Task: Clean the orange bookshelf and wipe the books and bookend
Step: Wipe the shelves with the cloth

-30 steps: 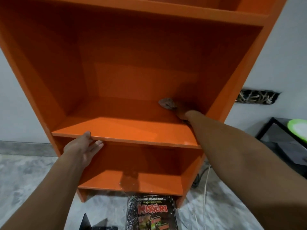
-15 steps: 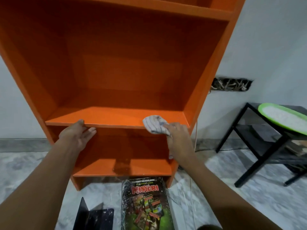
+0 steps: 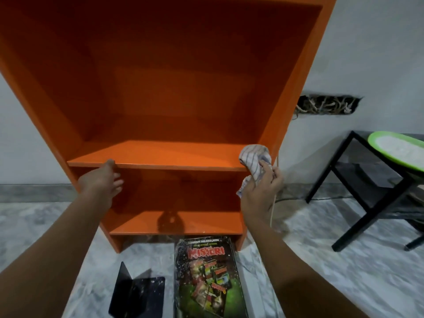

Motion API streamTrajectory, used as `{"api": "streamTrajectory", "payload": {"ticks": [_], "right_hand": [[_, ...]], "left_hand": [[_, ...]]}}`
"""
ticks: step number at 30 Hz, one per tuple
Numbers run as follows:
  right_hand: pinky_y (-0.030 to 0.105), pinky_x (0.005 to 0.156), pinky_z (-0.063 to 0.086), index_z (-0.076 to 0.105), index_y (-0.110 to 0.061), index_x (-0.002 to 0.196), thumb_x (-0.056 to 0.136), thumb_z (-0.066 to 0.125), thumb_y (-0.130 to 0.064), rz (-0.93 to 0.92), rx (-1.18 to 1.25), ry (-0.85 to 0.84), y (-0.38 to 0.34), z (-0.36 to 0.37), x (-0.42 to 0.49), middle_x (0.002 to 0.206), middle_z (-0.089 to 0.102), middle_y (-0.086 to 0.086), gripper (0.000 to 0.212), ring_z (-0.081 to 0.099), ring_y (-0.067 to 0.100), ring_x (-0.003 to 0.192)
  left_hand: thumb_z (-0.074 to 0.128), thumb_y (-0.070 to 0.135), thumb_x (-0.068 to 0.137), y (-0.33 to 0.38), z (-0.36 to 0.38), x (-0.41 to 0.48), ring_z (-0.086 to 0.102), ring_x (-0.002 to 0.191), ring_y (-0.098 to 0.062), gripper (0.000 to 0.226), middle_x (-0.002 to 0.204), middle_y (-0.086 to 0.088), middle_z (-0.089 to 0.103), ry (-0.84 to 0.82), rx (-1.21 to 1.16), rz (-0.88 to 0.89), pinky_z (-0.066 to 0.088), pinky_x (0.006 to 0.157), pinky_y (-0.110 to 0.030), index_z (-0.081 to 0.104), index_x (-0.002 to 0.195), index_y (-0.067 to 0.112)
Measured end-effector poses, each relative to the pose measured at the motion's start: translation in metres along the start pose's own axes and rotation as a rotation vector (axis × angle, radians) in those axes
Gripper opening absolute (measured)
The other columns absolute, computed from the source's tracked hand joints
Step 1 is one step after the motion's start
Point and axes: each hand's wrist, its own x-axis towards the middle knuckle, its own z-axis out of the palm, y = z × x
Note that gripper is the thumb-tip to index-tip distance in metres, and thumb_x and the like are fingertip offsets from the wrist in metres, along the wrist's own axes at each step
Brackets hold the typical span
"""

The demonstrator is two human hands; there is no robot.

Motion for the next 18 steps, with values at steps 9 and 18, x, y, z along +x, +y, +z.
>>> {"api": "streamTrajectory", "payload": {"ticks": [9, 18], "right_hand": [[0.055, 0.095, 0.05, 0.049, -0.009, 0.126, 0.09, 0.054, 0.0, -0.076, 0.24, 0.049, -0.047, 0.12, -0.068, 0.138, 0.027, 0.016, 0.037, 0.04, 0.036, 0.121], [0.043, 0.094, 0.048, 0.045, -0.022, 0.124, 0.089, 0.052, -0.014, -0.413, 0.202, -0.136, -0.118, 0.207, -0.152, 0.129, 0.035, 0.01, 0.037, 0.046, 0.03, 0.11]], "left_hand": [[0.042, 0.043, 0.103, 0.002, -0.089, 0.053, 0.049, 0.13, -0.032, 0.054, 0.146, -0.011, 0.048, 0.145, 0.408, 0.709, 0.044, 0.101, -0.052, 0.036, 0.15, 0.017], [0.028, 0.03, 0.106, 0.016, -0.103, 0.072, 0.057, 0.12, -0.028, 0.04, 0.126, -0.005, 0.061, -0.205, 0.222, 0.631, 0.046, 0.105, -0.052, 0.058, 0.132, 0.024]]}}
